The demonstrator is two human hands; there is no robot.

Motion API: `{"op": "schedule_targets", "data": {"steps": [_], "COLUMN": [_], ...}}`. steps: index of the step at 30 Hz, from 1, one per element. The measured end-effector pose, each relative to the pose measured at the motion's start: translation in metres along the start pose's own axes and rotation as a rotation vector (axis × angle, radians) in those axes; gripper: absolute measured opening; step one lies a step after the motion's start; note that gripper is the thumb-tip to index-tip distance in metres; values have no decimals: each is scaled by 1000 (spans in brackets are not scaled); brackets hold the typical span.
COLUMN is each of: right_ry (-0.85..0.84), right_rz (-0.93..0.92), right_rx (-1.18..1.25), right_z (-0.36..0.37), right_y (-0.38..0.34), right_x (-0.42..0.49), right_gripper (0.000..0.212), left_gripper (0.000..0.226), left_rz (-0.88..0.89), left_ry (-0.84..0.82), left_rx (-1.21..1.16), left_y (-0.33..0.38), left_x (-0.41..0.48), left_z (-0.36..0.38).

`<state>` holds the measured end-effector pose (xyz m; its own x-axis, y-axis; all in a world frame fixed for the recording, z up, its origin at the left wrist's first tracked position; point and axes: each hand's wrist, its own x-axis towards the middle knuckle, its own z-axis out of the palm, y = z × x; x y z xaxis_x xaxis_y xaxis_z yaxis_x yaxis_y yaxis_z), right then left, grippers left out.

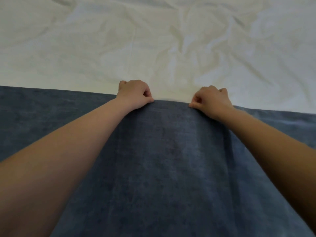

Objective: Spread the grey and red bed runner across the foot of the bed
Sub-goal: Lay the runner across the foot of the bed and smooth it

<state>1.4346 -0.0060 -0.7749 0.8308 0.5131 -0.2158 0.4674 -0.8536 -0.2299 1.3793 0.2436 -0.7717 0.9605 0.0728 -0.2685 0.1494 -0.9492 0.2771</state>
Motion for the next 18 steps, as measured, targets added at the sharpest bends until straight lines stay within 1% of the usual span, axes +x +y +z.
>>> {"op": "schedule_targets", "data": {"steps": [2,4,6,7,10,13,16,18], "right_ry": [-2,-57,-112,-133,-172,-140,-52,-7], "right_rz": [-5,7,9,9,24,70,75,67], "right_rx": [6,52,42,24,0,39,6,8], "right_z": [3,-1,-10,-14,-25,-28,-18,-11], "right_y": [-1,7,23,34,67,89,91,91], "right_x": [3,3,-2,-6,-24,-34,-33,-34], "right_gripper": [26,37,46,45,33,27,26,28], "left_gripper": [16,14,18,23,33,26,18,18], "left_rz": [-27,-41,-45,-48,-16,59,104,90], "left_ry": [11,12,11,3,-29,-47,-49,-33], "left_rx": [13,21,17,3,-32,-73,7,37], "left_y": [1,3,8,12,37,73,96,99], "left_x": [0,-2,-1,0,7,17,24,24], "left_z": [0,0,0,0,6,18,27,29]}}
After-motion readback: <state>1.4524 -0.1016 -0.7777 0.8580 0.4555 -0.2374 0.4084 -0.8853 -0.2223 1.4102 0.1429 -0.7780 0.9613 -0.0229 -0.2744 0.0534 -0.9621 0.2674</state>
